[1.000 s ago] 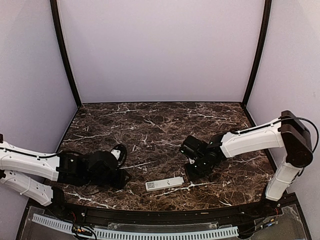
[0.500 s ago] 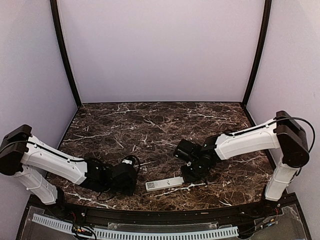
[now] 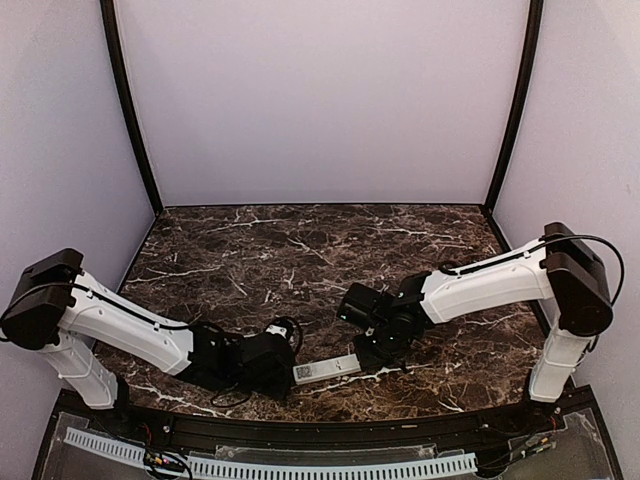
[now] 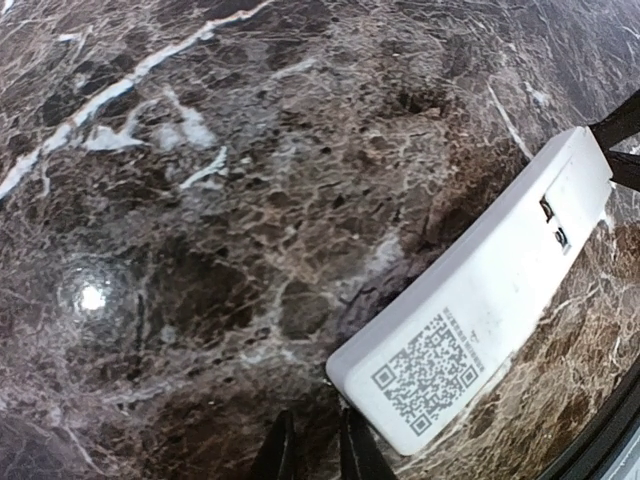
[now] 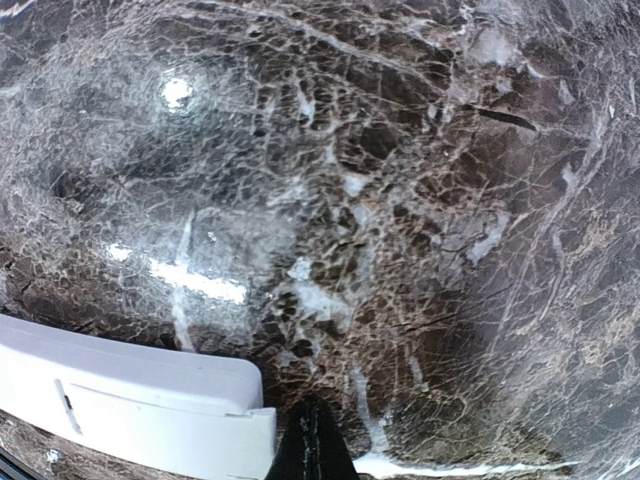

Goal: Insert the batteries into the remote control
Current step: Load the battery cover onto the remote control.

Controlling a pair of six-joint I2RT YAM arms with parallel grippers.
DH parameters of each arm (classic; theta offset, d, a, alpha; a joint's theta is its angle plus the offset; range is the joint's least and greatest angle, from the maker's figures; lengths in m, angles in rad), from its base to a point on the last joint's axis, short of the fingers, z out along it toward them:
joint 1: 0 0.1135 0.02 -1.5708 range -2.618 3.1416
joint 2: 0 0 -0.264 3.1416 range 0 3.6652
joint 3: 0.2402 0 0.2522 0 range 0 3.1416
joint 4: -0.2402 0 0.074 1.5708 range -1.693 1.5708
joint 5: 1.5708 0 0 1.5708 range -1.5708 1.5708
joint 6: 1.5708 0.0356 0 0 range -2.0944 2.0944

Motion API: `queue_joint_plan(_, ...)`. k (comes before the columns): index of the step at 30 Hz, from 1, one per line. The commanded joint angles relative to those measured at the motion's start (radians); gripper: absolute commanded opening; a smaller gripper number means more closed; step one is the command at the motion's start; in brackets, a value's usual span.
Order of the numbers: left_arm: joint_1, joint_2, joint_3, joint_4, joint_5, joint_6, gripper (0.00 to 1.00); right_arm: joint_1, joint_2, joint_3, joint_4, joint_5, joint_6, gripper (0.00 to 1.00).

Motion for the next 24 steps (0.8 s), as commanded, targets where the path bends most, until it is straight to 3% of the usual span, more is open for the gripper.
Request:
queue_joint_plan(1, -0.026, 0.051, 0.043, -0.063, 0.037, -0.008, 0.15, 0.018, 0.042, -0.007, -0.007, -0.025, 0.011, 0.0)
queue_joint_plan(24, -0.027, 0.067, 0.057, -0.086, 0.03, -0.014, 0.14, 0.085, 0.155, 0.038, 0.059, -0.091, -0.028, 0.0)
